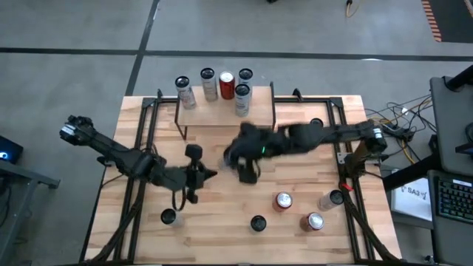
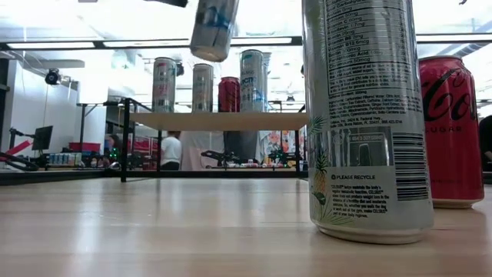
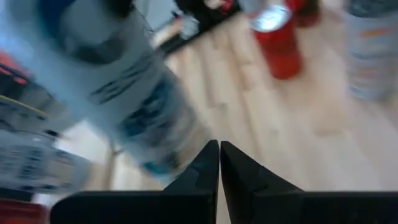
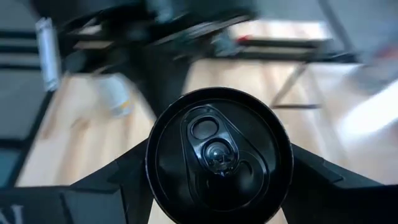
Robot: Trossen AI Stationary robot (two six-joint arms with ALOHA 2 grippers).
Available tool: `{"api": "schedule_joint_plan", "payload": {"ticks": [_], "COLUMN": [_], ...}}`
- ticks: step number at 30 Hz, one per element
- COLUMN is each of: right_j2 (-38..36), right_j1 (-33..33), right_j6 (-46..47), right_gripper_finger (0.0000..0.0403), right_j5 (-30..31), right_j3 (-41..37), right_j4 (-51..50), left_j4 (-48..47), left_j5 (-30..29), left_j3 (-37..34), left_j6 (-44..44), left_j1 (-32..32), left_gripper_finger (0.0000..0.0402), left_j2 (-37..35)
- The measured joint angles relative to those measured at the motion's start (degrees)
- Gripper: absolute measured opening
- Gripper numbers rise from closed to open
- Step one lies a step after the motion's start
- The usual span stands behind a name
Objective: Place canned beverage on shelf
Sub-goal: Put the white soda can aligned with the other white soda cans on the shelf
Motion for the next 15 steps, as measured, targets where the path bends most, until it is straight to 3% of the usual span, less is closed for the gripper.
{"api": "schedule_joint_plan", "payload": {"ticks": [5,15], "right_j2": [-0.75,-0.5], "right_j1": [-7.45,-19.45], "right_j6": [-4.88,-9.2], "right_gripper_finger": [0.0246,0.0246], "right_j5": [0.2,-3.01], "right_j3": [2.06,1.02], "right_j4": [-4.09,-7.66], "left_j4": [1.76,7.41], "left_j5": [2.88,23.07], "left_j3": [0.02,-0.25], "left_j6": [6.08,8.32], "left_j1": [8.2,30.29], "left_gripper_finger": [0.0,0.0], "left_j2": [-2.09,0.08]}}
